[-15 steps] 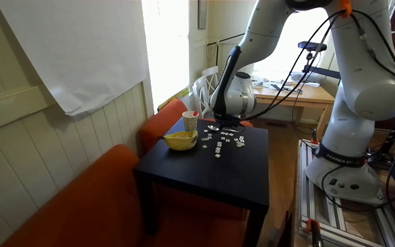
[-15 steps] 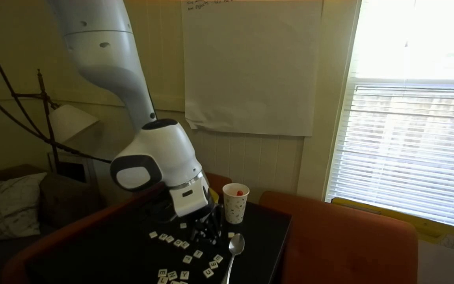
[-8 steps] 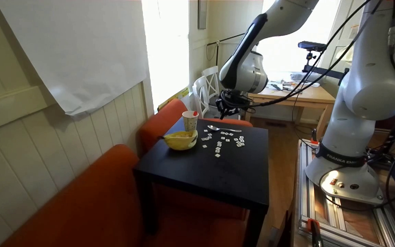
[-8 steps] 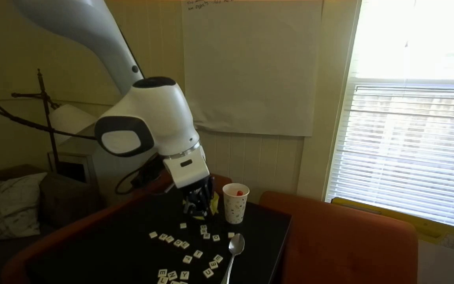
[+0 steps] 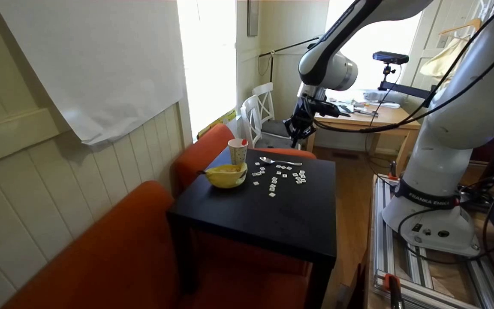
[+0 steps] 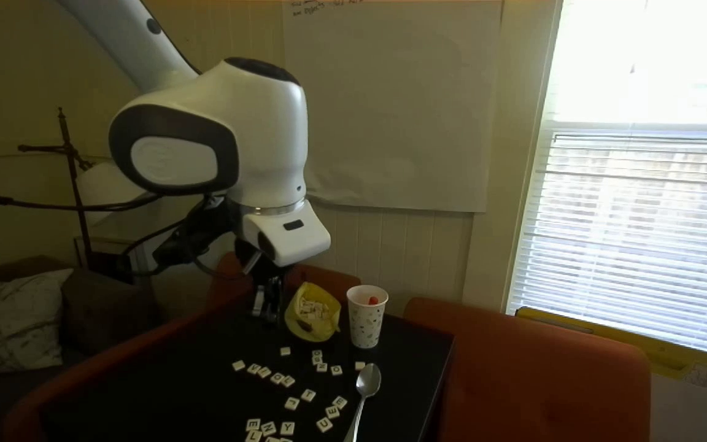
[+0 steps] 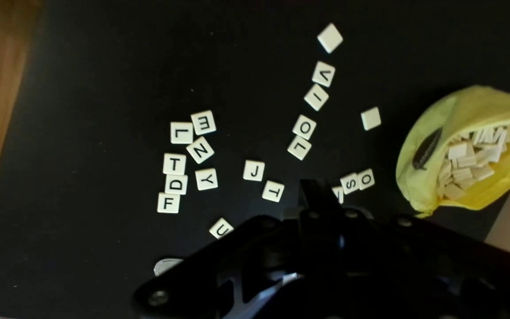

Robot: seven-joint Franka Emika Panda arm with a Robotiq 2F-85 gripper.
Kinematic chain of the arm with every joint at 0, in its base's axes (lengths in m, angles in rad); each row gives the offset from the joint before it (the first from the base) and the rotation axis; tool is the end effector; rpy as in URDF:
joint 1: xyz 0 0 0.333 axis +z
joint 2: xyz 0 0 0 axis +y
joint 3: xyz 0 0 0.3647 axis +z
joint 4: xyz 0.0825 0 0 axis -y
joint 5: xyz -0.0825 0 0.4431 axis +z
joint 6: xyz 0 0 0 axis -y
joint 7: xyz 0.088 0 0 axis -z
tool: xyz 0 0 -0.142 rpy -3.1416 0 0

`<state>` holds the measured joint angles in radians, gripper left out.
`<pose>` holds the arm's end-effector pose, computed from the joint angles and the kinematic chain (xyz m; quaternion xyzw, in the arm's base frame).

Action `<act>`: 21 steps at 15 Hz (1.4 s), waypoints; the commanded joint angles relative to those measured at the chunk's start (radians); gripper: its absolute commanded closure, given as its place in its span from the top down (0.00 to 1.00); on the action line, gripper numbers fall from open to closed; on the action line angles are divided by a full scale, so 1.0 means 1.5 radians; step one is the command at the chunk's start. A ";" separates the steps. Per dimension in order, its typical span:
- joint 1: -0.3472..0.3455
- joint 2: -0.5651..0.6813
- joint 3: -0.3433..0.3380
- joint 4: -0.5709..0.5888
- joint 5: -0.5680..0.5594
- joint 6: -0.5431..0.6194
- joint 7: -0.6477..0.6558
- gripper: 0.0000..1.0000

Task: Move three letters and place them next to the spoon

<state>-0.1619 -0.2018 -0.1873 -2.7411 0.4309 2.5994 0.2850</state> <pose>0.3984 -0.1411 0.2504 -0.8702 0.4736 -0.0283 0.1329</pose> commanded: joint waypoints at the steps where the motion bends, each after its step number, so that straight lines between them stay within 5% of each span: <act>1: -0.029 -0.031 -0.019 0.017 -0.081 -0.144 -0.065 0.01; 8: -0.034 0.038 -0.021 0.033 -0.199 -0.231 -0.189 0.01; 17: -0.030 0.062 -0.022 0.023 -0.172 -0.204 -0.223 0.02; 21: -0.011 0.124 -0.010 0.018 -0.127 -0.122 -0.239 0.01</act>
<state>-0.2010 -0.0870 -0.2150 -2.7126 0.1830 2.3334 -0.0503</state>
